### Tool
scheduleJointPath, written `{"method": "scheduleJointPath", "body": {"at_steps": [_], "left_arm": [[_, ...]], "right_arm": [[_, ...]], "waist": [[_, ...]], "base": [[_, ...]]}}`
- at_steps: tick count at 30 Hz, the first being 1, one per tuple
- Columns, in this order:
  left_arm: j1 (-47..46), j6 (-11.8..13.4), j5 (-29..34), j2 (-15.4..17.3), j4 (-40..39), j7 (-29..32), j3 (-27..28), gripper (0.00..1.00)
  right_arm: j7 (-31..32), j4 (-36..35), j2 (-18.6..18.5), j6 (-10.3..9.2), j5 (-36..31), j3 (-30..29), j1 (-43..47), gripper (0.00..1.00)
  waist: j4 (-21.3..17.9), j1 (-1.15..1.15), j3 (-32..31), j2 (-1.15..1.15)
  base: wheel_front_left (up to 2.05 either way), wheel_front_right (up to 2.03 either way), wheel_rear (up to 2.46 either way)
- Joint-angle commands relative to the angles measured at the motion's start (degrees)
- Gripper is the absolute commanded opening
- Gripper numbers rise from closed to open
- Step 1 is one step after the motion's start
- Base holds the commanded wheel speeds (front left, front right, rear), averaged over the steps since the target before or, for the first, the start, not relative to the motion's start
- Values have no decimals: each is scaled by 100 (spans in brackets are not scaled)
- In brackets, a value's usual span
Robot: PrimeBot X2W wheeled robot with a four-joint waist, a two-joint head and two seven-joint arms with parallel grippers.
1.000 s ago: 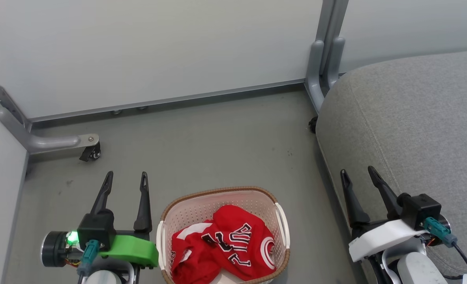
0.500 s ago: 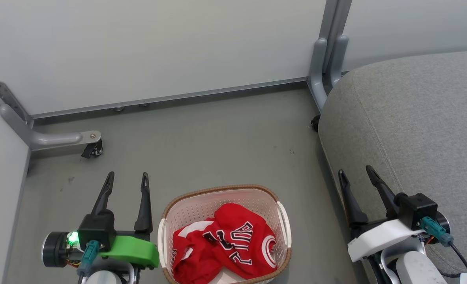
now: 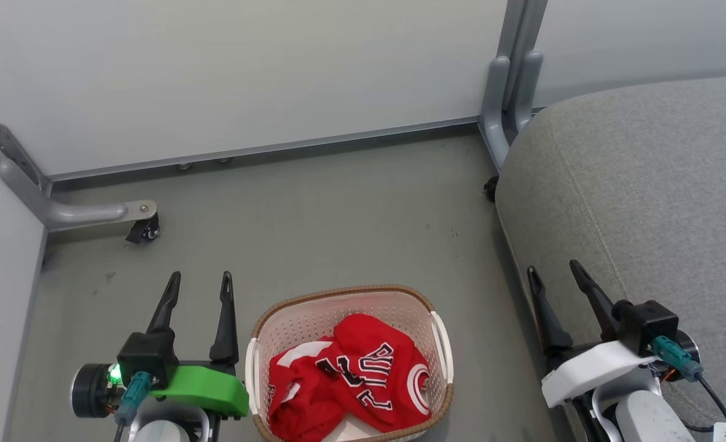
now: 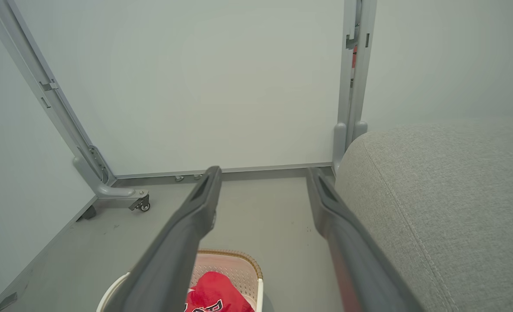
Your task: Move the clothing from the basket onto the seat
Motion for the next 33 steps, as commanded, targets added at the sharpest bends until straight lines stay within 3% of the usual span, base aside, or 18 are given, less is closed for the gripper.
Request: {"method": "scheduleJointPath", "body": {"at_steps": [1,21,33], "left_arm": [[-63,3,-22,36,14,2,-7,100],[-176,-26,23,36,13,2,-10,100],[-849,-309,262,66,448,3,-230,100]], "right_arm": [[-28,32,-30,0,-29,-12,-34,100],[-28,69,-30,0,22,45,-147,100],[-28,-225,-29,0,139,296,-577,100]], "waist": [[5,0,3,0],[-50,0,122,0],[-540,0,733,0]], "base": [[0,0,0],[0,0,0],[0,0,0]]}}
